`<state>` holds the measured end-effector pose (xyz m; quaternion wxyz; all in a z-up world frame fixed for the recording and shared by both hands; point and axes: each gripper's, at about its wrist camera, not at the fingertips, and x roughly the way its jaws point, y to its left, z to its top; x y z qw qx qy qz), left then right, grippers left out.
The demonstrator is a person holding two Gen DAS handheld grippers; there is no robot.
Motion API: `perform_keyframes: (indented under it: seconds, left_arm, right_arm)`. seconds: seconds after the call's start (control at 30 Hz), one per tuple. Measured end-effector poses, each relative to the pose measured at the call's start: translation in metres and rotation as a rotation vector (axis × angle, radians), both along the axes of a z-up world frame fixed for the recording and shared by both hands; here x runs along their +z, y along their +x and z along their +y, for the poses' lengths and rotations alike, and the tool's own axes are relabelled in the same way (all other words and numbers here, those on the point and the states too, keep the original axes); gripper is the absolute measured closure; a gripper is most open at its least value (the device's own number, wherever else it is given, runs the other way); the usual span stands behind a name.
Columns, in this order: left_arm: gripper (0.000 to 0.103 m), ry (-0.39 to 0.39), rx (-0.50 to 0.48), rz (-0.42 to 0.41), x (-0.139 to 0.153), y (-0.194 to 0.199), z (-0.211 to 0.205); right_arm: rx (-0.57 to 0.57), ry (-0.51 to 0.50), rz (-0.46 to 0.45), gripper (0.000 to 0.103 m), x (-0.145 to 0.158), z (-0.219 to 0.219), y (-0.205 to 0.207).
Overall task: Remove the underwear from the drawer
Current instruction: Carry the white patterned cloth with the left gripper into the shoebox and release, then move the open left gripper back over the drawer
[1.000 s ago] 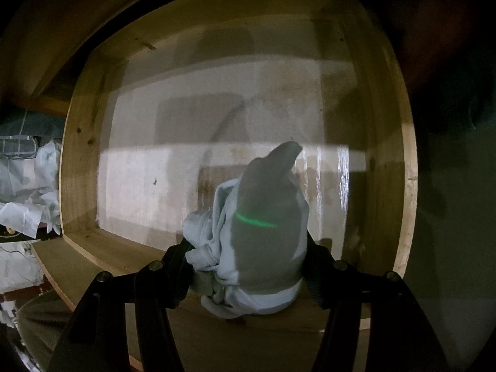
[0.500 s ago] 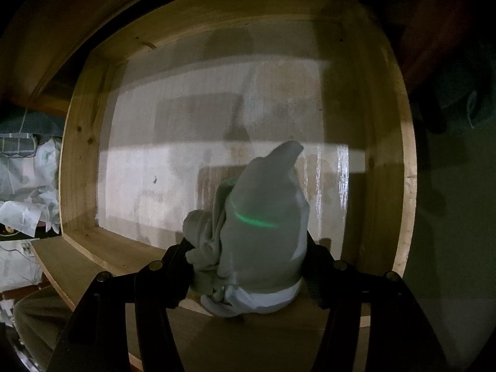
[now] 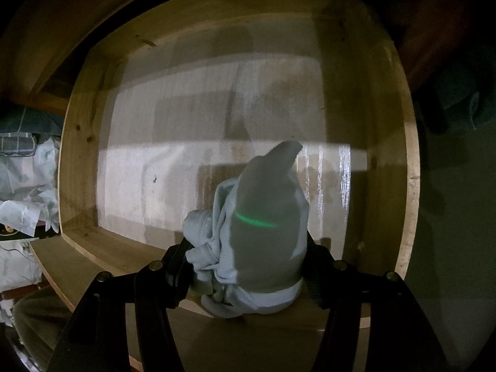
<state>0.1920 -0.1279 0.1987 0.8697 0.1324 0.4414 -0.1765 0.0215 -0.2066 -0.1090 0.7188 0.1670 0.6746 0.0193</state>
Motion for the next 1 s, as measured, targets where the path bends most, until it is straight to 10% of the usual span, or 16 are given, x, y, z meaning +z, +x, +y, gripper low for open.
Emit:
perform_keyframes:
  seconds: [0.3, 0.73, 1.0]
  left_arm:
    - [0.059, 0.0, -0.013, -0.064, 0.015, -0.019, 0.008]
    - [0.056, -0.086, -0.004, -0.154, 0.038, -0.081, 0.062]
    - [0.056, -0.014, 0.004, -0.156, -0.006, -0.127, 0.111]
  right_arm:
    - [-0.001, -0.003, -0.001, 0.046, 0.0, 0.0, 0.0]
    - [0.007, -0.004, -0.025, 0.047, -0.001, 0.0, -0.001]
    - [0.003, 0.003, -0.096, 0.052, 0.013, 0.001, -0.003]
